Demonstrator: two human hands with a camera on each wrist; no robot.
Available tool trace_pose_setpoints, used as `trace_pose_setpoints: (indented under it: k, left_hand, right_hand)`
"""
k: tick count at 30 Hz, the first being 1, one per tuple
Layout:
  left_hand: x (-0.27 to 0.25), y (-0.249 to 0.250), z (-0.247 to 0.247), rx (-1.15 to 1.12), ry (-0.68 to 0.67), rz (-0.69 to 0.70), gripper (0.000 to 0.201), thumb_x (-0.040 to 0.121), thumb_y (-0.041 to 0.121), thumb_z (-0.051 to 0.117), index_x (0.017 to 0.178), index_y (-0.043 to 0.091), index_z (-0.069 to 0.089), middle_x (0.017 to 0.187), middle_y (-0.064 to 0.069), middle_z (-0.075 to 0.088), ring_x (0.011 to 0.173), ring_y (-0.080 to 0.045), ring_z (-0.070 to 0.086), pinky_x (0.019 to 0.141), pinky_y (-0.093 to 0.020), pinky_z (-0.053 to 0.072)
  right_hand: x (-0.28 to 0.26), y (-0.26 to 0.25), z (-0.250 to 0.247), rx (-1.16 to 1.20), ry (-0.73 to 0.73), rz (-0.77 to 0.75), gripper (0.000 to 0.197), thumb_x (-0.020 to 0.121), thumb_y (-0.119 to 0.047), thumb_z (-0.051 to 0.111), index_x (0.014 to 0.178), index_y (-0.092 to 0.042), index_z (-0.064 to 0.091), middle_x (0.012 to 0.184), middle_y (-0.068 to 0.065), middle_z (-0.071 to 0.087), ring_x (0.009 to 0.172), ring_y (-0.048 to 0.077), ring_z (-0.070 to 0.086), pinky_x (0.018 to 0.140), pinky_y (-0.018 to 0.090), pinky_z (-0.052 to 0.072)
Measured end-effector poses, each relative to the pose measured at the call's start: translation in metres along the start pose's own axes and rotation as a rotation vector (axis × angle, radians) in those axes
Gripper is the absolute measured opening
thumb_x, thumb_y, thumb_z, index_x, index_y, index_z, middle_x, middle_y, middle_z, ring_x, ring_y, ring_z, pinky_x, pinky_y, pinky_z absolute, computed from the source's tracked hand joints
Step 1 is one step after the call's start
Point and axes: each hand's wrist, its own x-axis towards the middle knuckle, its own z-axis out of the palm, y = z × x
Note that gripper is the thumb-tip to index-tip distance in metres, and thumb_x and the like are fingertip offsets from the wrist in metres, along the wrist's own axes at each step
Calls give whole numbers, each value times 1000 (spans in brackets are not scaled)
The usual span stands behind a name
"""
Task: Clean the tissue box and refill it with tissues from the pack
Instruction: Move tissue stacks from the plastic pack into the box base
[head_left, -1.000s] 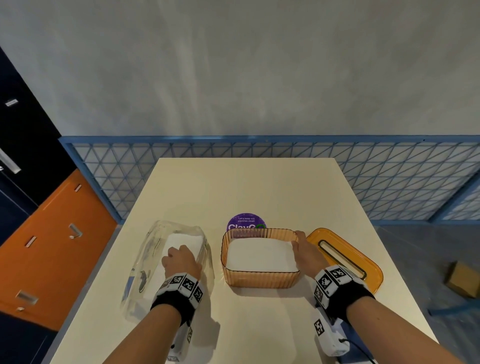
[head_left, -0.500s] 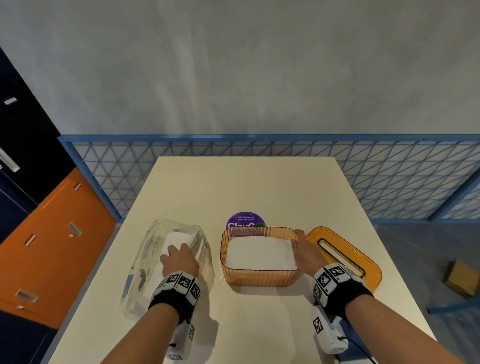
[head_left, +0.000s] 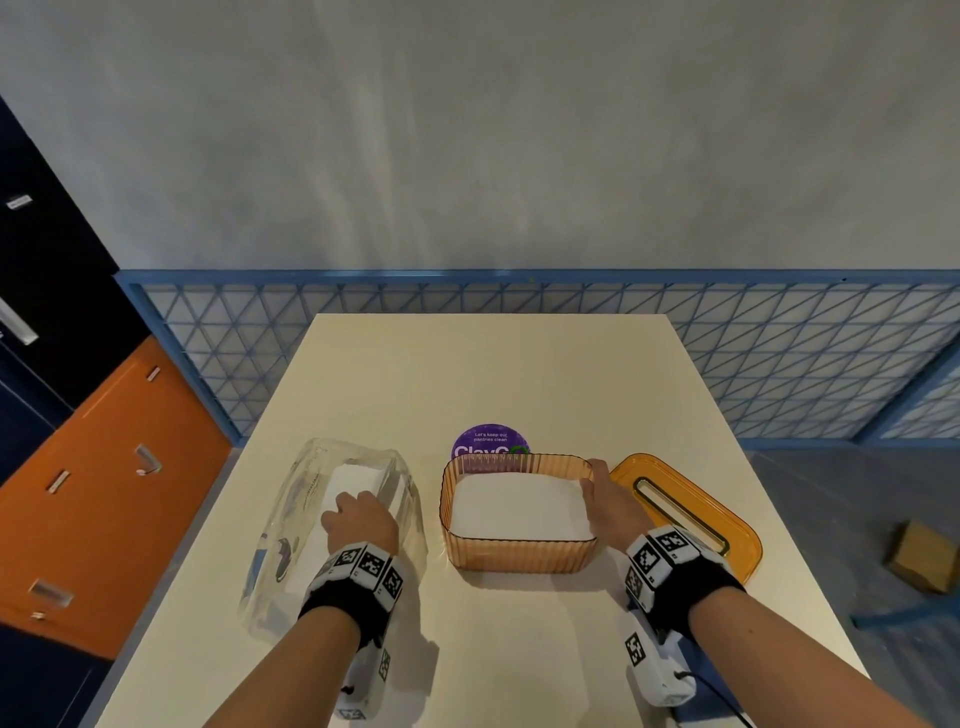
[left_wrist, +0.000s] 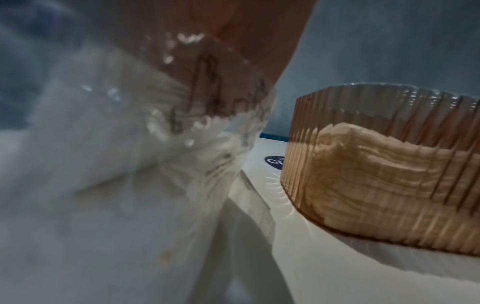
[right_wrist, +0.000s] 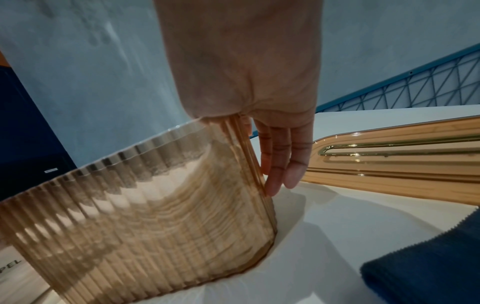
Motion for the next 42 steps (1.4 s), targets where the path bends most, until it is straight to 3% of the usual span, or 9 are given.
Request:
trace_pose_setpoints:
  k: [16,19,22,25,27,30,34,38,42]
  left_hand:
    - [0,-11,0,116,48,68,31,96,13,41,127,13,39,133,-7,38,124,-25,40,95,-31,45]
    - [-2,-16,-18,87,66,91,29,97,10,39,125,10,43,132,-9,44,124,-26,45,97,-34,43]
    - [-14,-22,-50,-26,181,121,26,95,8,41,119,6,51,123,-12,54,115,-29,54,91,-38,46]
    - [-36,-21,-81,-125,393,229,18,93,11,43,104,5,56,105,-14,59,97,-32,59,74,-38,48]
    - [-51,-14,-95,-180,539,358,14,91,12,46,97,6,57,96,-12,58,88,-30,57,65,-37,46]
    - [-66,5,-101,-239,648,605,17,85,10,58,101,11,63,92,-8,58,84,-28,58,55,-34,44]
    - [-73,28,-81,-233,634,892,35,71,8,70,103,20,62,85,-4,61,71,-26,60,47,-29,45]
    - [-72,39,-63,-211,616,1014,51,66,18,73,112,27,52,104,-3,57,92,-21,51,64,-31,45]
    - [-71,32,-60,-540,427,926,78,69,66,56,137,39,28,145,2,25,135,-12,20,109,-37,23]
  right_hand:
    - [3,2,1,-30,1,-16,42,103,-26,23,142,-11,20,91,12,54,81,25,53,70,31,41]
    - [4,1,-3,-22,-65,3,45,103,-29,24,143,-10,18,110,19,58,90,26,54,69,30,43]
    - [0,-4,-14,-112,-29,-7,51,101,-34,32,144,-10,22,141,21,35,125,34,41,98,40,40]
    - [-13,-26,-34,-87,171,-165,47,100,-33,37,140,-9,35,139,17,38,127,33,37,106,40,33]
    - [-25,-51,-51,145,85,-221,44,100,-37,34,132,-10,47,127,13,53,112,26,52,96,36,40]
    - [-44,-88,-66,545,-249,-211,55,97,-53,29,116,-10,57,103,13,69,80,23,64,68,32,51]
    - [-58,-110,-75,781,-404,-201,52,93,-55,40,114,-11,58,96,10,69,79,24,69,62,35,58]
    - [-55,-97,-77,739,-358,-308,31,94,-14,52,124,-7,53,112,12,65,95,26,66,79,37,57]
    - [-54,-76,-86,689,-240,-376,31,94,-9,51,124,-15,54,117,10,65,102,24,63,85,35,50]
